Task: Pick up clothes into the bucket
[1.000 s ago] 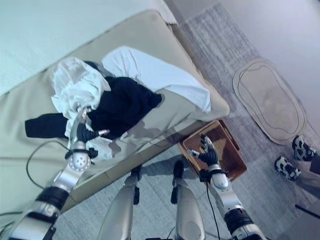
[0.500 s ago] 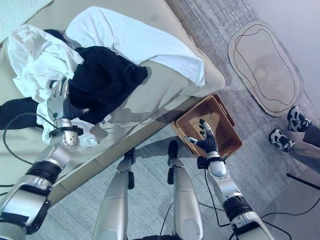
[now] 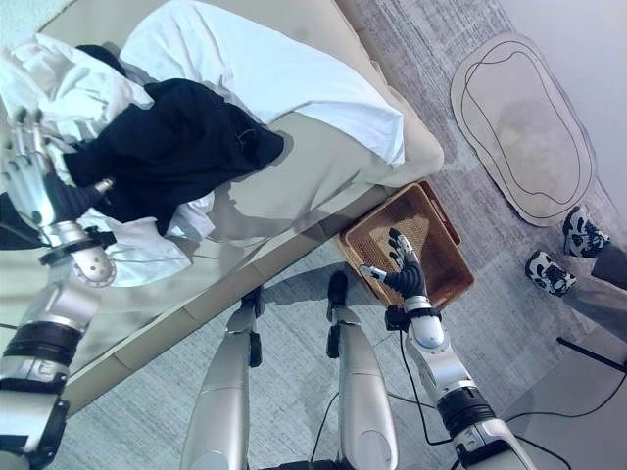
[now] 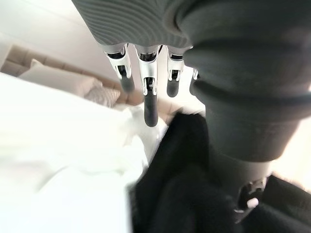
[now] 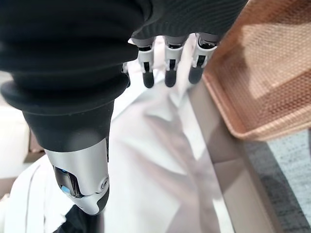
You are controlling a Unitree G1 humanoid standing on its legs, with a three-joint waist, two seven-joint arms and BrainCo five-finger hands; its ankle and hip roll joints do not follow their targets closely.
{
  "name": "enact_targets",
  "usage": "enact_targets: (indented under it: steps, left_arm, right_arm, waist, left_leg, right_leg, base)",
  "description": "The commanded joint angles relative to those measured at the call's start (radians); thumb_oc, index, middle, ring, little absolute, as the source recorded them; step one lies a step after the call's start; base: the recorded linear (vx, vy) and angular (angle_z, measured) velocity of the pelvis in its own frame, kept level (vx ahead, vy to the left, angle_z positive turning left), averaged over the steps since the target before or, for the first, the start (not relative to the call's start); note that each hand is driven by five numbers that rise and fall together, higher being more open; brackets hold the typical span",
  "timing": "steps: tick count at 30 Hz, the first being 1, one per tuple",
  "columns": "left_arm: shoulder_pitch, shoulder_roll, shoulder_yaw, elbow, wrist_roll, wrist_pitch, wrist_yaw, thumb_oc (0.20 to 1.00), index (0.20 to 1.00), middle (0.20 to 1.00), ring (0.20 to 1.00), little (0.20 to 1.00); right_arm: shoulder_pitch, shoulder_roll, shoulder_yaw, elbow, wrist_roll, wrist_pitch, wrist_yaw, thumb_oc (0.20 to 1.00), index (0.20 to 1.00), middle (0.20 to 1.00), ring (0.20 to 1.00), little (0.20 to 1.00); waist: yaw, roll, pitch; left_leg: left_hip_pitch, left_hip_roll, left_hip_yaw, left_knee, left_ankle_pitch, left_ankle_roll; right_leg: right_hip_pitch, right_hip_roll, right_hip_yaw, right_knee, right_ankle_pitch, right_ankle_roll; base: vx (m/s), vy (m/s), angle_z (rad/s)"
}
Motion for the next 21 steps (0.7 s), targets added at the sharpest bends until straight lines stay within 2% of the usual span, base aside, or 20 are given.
enact_targets:
  steps: [1, 5, 13, 19, 21]
  left_arm:
    - [0.066, 0.022, 0.053, -0.062, 0.003, -0.049, 0.056, 1.000, 1.000, 1.000, 1.000, 1.000]
    - [0.101, 0.000, 0.080, -0.128, 0.018, -0.061, 0.055, 1.000, 1.000, 1.000, 1.000, 1.000]
    - [0.046, 0.025, 0.067, -0.081, -0.011, -0.048, 0.046, 1.000, 1.000, 1.000, 1.000, 1.000]
    - [-0.073, 0.088, -0.010, 0.051, -0.125, -0.059, -0.089, 1.000, 1.000, 1.000, 1.000, 1.000]
    - [-0.094, 0.096, -0.025, 0.079, -0.141, -0.059, -0.103, 1.000, 1.000, 1.000, 1.000, 1.000]
  right_arm:
    - [0.093, -0.007, -0.015, -0.040, 0.014, -0.054, -0.013, 1.000, 1.000, 1.000, 1.000, 1.000]
    - [0.100, -0.006, -0.024, -0.041, 0.011, -0.053, -0.016, 1.000, 1.000, 1.000, 1.000, 1.000]
    - [0.105, -0.009, -0.024, -0.045, 0.006, -0.051, -0.011, 1.000, 1.000, 1.000, 1.000, 1.000]
    - [0.102, -0.025, -0.029, -0.043, 0.003, -0.046, 0.007, 1.000, 1.000, 1.000, 1.000, 1.000]
    - [0.101, -0.025, -0.030, -0.042, 0.000, -0.046, 0.008, 1.000, 1.000, 1.000, 1.000, 1.000]
  waist:
    - [0.016, -0.010, -0.104]
    - [0.030, -0.007, -0.100]
    - [0.023, -0.012, -0.101]
    - [0.002, -0.008, -0.110]
    - [0.001, -0.008, -0.112]
  left_leg:
    - [-0.035, -0.004, 0.023, 0.155, -0.150, 0.029]
    - [-0.025, -0.007, 0.020, 0.147, -0.149, 0.031]
    - [-0.026, -0.005, 0.019, 0.148, -0.147, 0.032]
    - [-0.039, -0.006, 0.022, 0.148, -0.138, 0.035]
    - [-0.044, -0.006, 0.023, 0.150, -0.138, 0.035]
  right_leg:
    - [0.037, -0.096, -0.024, -0.088, 0.084, 0.071]
    - [0.047, -0.097, -0.029, -0.087, 0.079, 0.068]
    - [0.049, -0.093, -0.030, -0.090, 0.082, 0.066]
    - [0.032, -0.091, -0.027, -0.089, 0.089, 0.066]
    - [0.028, -0.091, -0.026, -0.088, 0.090, 0.066]
  base:
    - [0.02, -0.026, 0.08]
    - [0.00, -0.010, 0.03]
    - [0.00, -0.001, 0.00]
    - [0.00, 0.000, 0.00]
    - [0.00, 0.000, 0.00]
